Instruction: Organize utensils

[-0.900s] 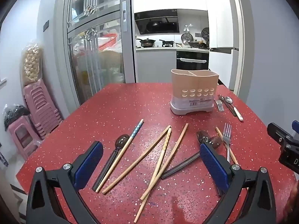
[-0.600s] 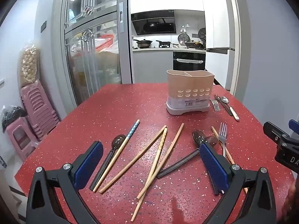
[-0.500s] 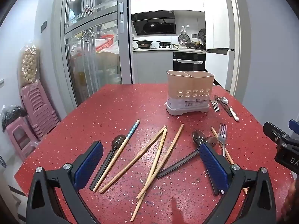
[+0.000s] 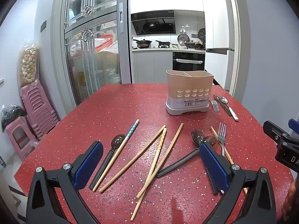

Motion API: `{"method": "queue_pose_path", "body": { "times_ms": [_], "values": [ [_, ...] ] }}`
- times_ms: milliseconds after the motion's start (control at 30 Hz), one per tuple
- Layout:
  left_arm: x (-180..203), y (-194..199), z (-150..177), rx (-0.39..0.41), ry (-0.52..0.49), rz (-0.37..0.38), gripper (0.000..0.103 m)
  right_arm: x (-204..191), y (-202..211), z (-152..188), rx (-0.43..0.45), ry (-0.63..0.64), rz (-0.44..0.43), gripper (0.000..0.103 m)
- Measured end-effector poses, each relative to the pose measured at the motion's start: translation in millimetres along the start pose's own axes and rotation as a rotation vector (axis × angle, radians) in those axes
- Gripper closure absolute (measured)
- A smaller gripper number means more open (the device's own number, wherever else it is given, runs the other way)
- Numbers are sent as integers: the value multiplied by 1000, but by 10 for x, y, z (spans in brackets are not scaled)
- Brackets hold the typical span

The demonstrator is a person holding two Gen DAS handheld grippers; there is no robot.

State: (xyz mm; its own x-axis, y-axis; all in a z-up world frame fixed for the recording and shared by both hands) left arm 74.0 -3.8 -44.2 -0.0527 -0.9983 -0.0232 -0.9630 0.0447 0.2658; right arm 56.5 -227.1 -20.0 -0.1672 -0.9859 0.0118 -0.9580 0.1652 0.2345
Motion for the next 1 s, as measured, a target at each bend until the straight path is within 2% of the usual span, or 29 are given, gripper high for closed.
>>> {"method": "queue_pose_path", "body": {
  "times_ms": [1000],
  "values": [
    [8,1,3,-1,5,0,0,-36,22,-11,3,2,-12,0]
  ]
}}
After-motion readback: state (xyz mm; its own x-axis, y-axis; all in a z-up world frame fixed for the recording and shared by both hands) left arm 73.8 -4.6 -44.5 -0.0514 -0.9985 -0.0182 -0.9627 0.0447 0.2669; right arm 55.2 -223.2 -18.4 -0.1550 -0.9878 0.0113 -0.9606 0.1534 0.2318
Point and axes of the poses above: each gripper's, at about its wrist camera, not at the fingertips, and y roughly against the way its jaws point, x to its right, z to its underside, the point moved 9 cm from there along -y, roughly the way its jaws point, and after that the axes turned 14 degrees about x, right-handed, at the moved point
